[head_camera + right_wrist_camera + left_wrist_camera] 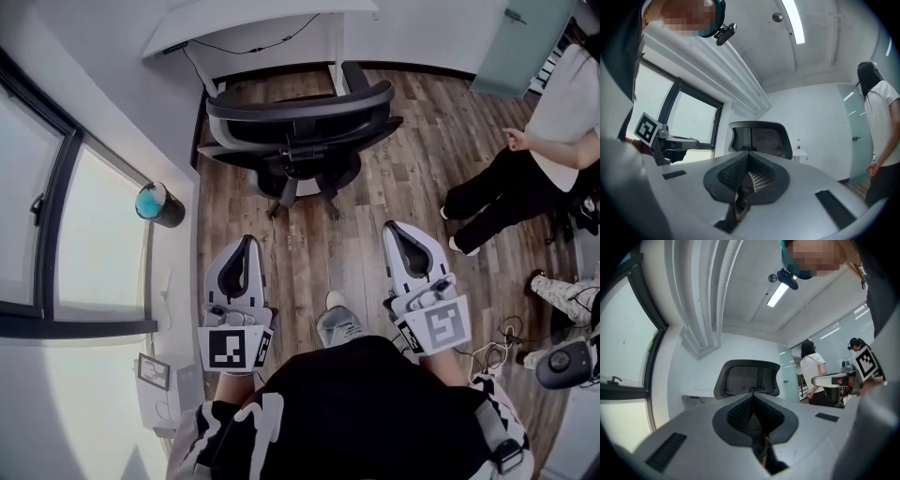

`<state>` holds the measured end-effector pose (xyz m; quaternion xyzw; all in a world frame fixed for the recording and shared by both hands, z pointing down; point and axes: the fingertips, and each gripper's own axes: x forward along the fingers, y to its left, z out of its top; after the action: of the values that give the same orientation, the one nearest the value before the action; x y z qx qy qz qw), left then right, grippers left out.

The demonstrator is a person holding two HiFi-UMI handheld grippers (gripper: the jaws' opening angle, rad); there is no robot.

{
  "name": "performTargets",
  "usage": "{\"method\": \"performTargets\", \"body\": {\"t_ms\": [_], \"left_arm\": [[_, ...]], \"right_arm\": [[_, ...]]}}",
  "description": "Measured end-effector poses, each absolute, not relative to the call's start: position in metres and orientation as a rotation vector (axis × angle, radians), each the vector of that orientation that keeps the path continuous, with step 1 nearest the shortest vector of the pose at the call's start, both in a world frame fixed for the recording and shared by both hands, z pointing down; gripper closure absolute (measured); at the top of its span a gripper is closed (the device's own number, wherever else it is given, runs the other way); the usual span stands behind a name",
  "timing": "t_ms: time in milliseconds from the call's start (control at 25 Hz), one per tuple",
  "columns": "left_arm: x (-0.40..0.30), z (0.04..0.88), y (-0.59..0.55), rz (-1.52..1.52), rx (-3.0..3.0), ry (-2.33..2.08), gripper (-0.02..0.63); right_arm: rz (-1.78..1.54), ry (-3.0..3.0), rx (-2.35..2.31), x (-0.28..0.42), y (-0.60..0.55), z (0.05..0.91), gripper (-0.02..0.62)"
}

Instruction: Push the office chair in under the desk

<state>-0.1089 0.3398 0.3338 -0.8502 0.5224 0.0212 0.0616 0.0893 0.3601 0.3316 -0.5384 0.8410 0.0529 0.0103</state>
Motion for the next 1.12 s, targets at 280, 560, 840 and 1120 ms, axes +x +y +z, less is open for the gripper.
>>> {"method": "performTargets", "body": {"t_ms": [280,560,840,1120], "left_arm": [[-0.105,0.324,0.304,0.073,-2.538,1.6,0.597],[-0.102,0.32,0.27,0.078,-2.508,1.627,0.597],[-0.098,0.318,0.24,0.081,-2.491,1.681,0.597],[-0.1,0.317,0.224,0.085,-2.486,1.696,0.597]], "right_arm": [[0.175,2.638,-1.676,0.099,0.319,0.329,0.586],[0.202,2.656,-1.658,0.106,0.284,0.323,0.586],[0.21,2.667,-1.628,0.115,0.252,0.32,0.586],[0.206,2.667,-1.625,0.116,0.235,0.32,0.586]]}}
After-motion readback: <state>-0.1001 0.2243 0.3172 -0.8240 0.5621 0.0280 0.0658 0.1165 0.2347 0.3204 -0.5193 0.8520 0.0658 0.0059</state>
